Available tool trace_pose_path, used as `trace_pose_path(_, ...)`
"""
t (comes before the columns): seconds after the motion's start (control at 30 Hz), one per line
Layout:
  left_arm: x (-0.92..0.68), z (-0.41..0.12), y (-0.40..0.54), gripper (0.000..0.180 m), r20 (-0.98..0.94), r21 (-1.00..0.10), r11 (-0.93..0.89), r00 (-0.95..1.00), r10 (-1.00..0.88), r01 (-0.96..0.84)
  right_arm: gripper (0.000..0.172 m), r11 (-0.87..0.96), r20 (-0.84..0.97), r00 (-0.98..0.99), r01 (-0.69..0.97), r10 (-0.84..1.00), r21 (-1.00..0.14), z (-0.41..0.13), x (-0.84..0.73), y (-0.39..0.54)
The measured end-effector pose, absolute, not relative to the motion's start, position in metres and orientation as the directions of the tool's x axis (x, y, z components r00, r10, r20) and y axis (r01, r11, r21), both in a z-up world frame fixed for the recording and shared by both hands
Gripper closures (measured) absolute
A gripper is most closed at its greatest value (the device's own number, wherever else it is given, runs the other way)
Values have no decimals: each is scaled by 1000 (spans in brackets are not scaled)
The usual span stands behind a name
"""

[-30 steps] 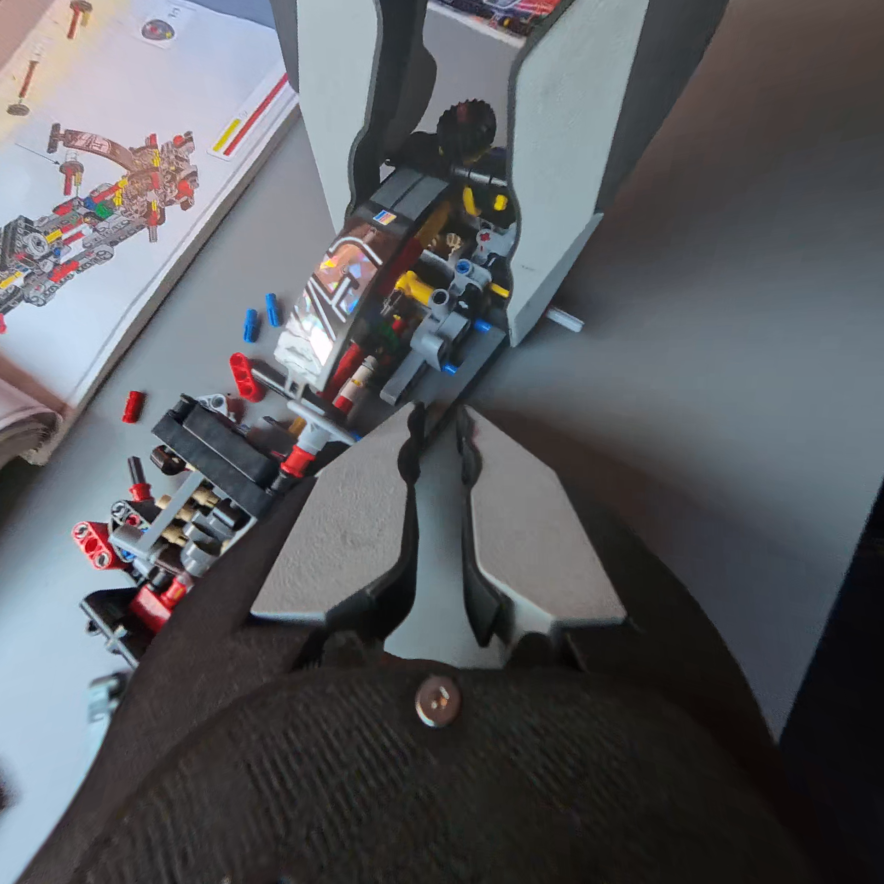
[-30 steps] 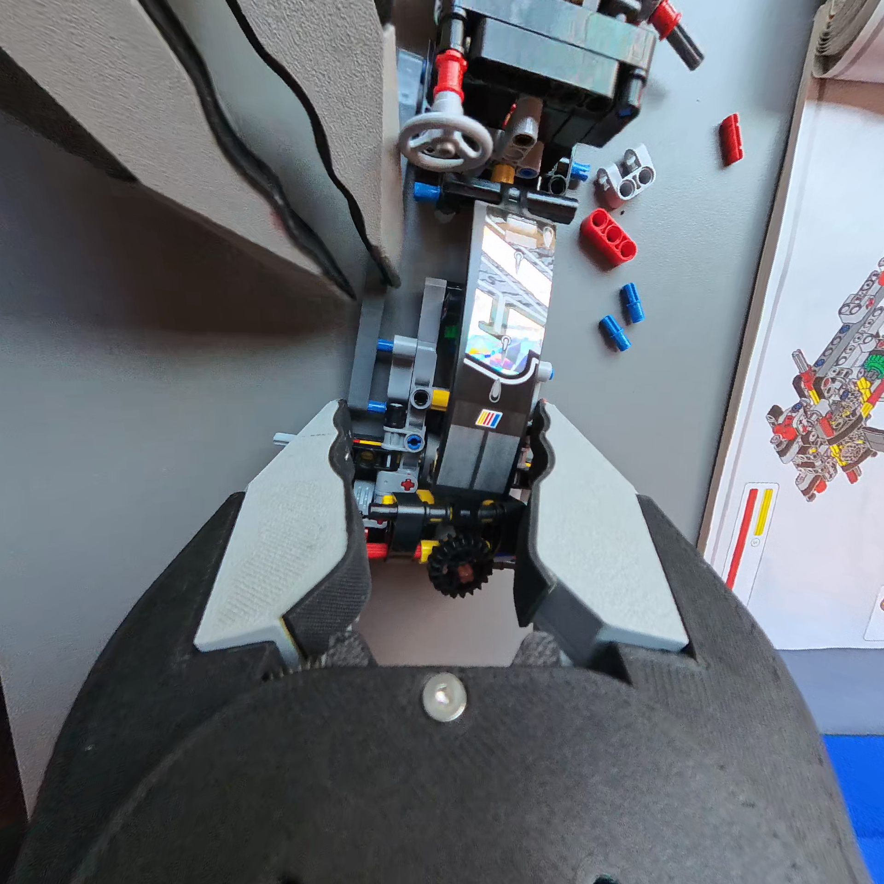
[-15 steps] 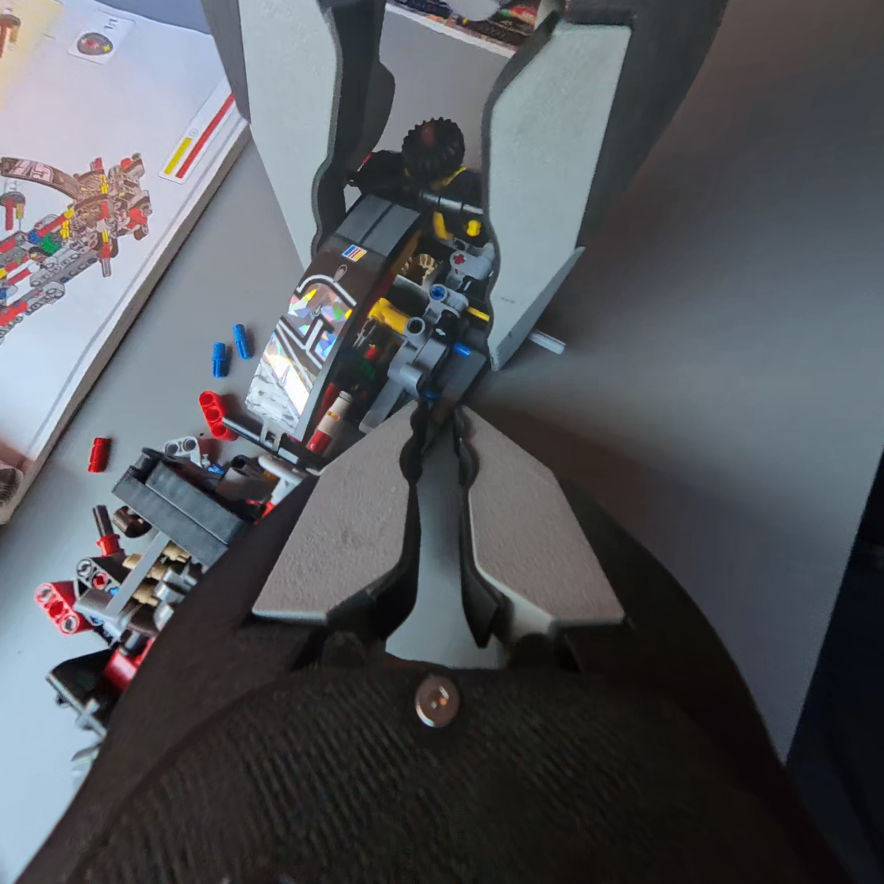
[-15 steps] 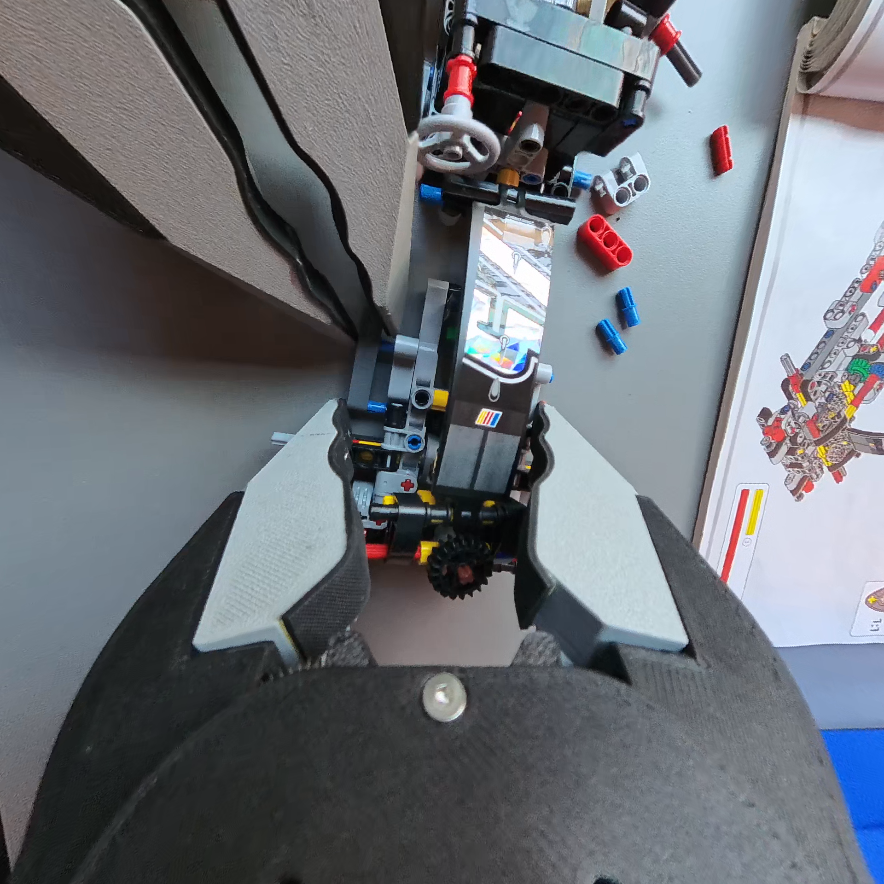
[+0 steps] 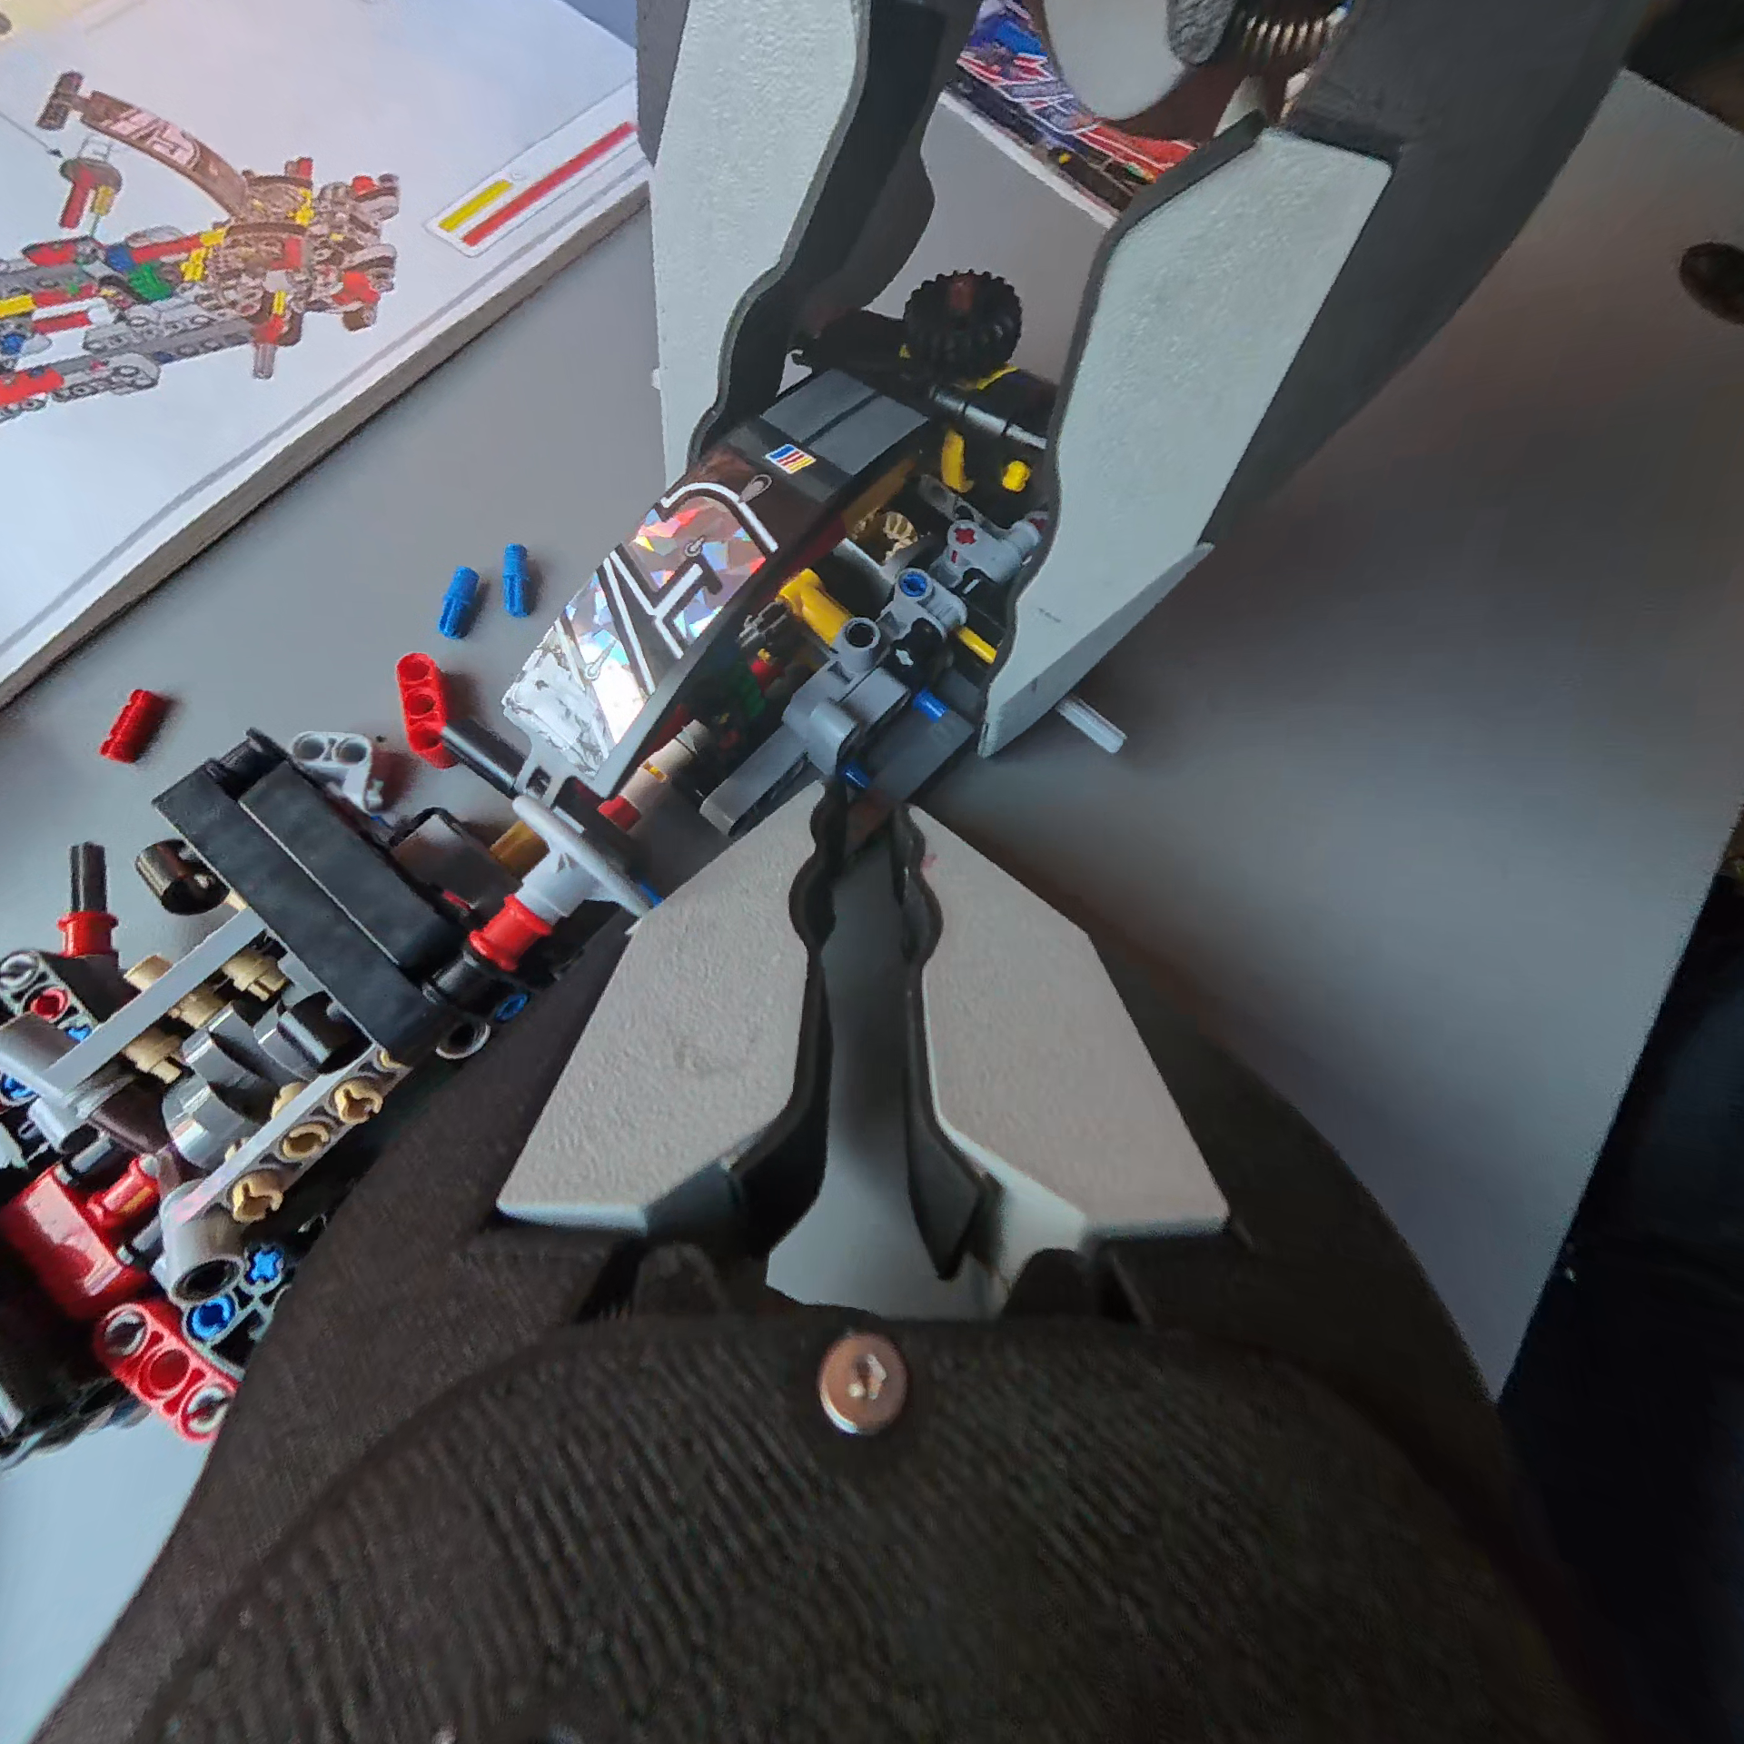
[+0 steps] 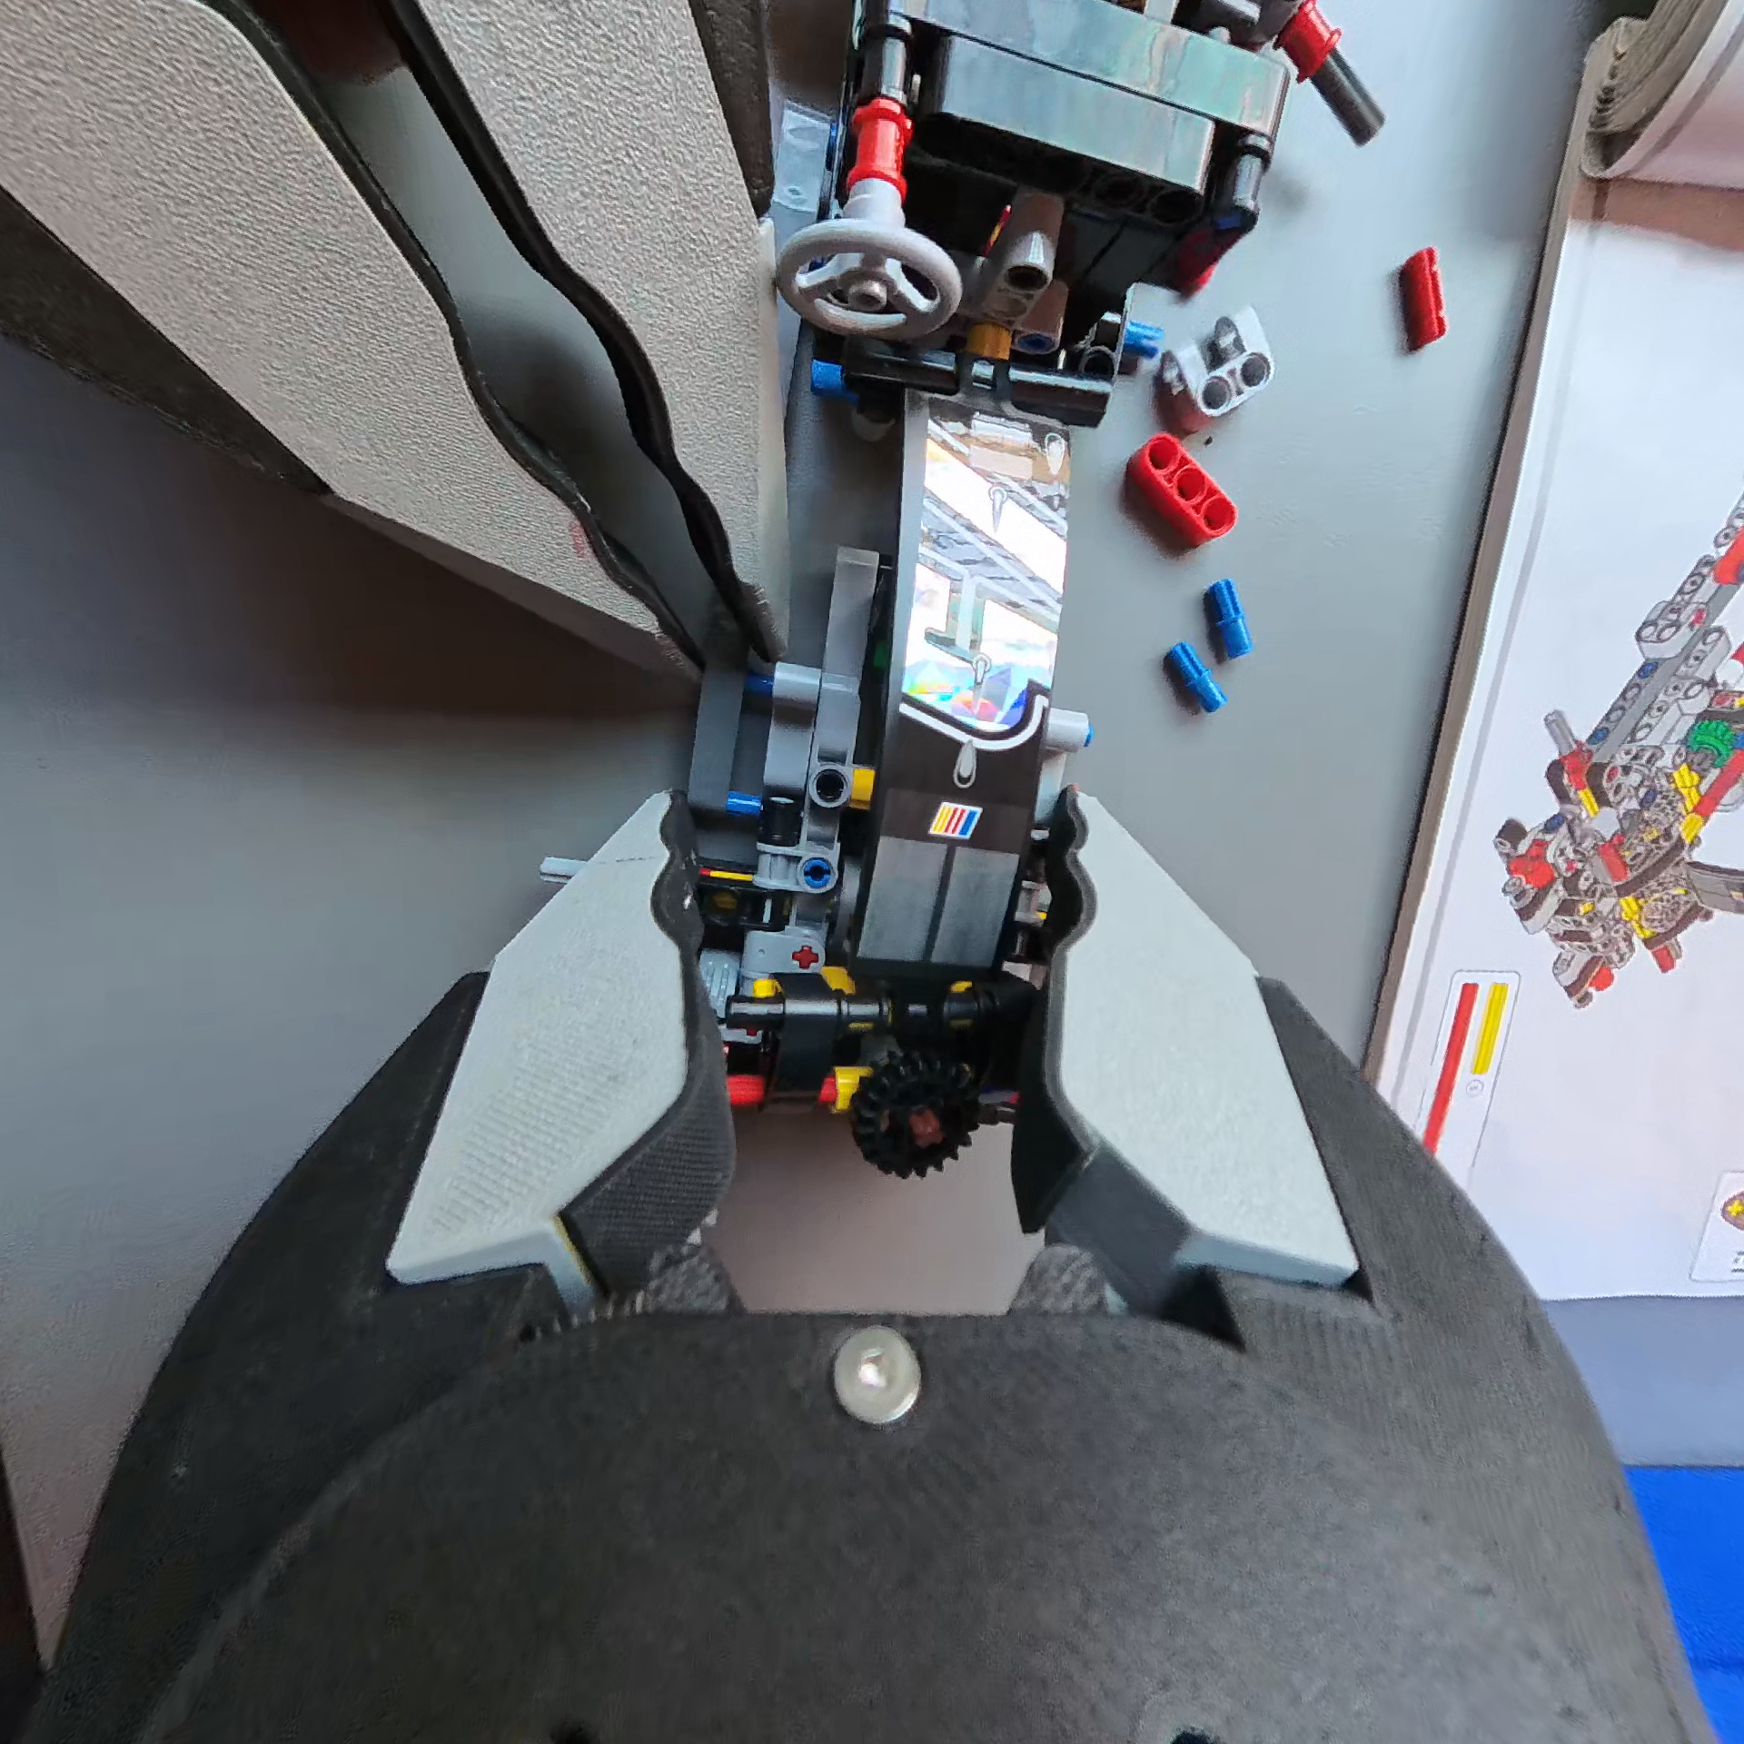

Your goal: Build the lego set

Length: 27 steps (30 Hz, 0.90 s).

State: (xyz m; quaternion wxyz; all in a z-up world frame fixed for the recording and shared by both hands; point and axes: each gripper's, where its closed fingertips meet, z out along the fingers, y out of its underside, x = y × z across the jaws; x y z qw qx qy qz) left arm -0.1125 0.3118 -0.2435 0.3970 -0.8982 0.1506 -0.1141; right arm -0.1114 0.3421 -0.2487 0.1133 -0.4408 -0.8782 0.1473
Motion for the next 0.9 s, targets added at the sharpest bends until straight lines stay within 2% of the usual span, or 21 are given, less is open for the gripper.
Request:
trace_pose_path(0.03, -114, -244, 312, 173, 84, -746, -642, 932, -354, -176, 99, 577, 76, -592, 738, 802, -351, -249, -113, 343)
trace_pose_path(0.23, -115, -242, 313, 173, 132, -751, -648, 932, -337, -128, 100, 539, 16, -585, 736, 811, -410, -247, -115, 343)
trace_pose_path(0.37, -119, -245, 314, 173, 90, -741, -655, 945, -315, -148, 99, 596, 117, -601, 710, 791, -375, -249, -119, 345)
trace_pose_path(0.57, -118, -245, 314, 173, 15, -743, -636, 945, -326, -207, 97, 574, 127, -577, 717, 807, -395, -248, -118, 343)
trace_pose_path(0.73, -116, -245, 311, 171, -46, -741, -608, 926, -376, -284, 96, 572, 88, -620, 648, 780, -503, -233, -118, 333)
trace_pose_path(0.83, -115, -244, 310, 168, -65, -744, -599, 923, -379, -297, 82, 530, 55, -594, 667, 802, -524, -220, -119, 338)
trace_pose_path(0.9, -116, -242, 306, 167, -70, -747, -598, 929, -364, -290, 85, 489, 50, -575, 642, 816, -590, -200, -118, 339)
